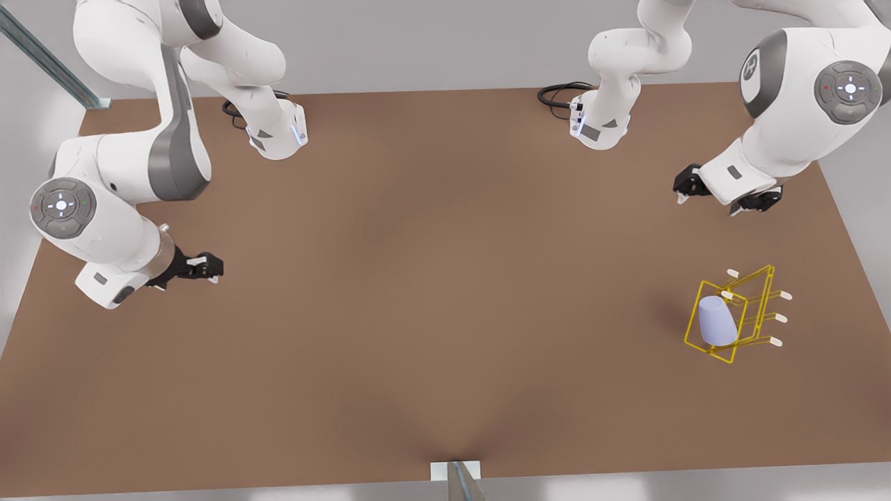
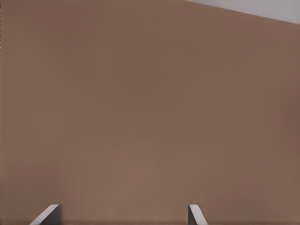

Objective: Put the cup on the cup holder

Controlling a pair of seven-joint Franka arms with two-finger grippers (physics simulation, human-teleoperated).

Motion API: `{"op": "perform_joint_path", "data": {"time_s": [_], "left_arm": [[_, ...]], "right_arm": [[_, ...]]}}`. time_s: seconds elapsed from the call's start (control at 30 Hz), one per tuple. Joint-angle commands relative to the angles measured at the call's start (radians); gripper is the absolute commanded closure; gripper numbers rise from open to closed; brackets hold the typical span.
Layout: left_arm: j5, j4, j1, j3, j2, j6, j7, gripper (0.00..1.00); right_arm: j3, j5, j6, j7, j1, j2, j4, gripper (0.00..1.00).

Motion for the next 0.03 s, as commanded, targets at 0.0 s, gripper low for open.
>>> {"op": "perform_joint_path", "data": {"time_s": [0.0], "left_arm": [[-0.002,0.000,-0.006,-0.001,-0.001,0.016,-0.122,0.00]], "right_arm": [[0.000,0.001,0.011,0.002,0.002,0.000,0.000,0.00]]}}
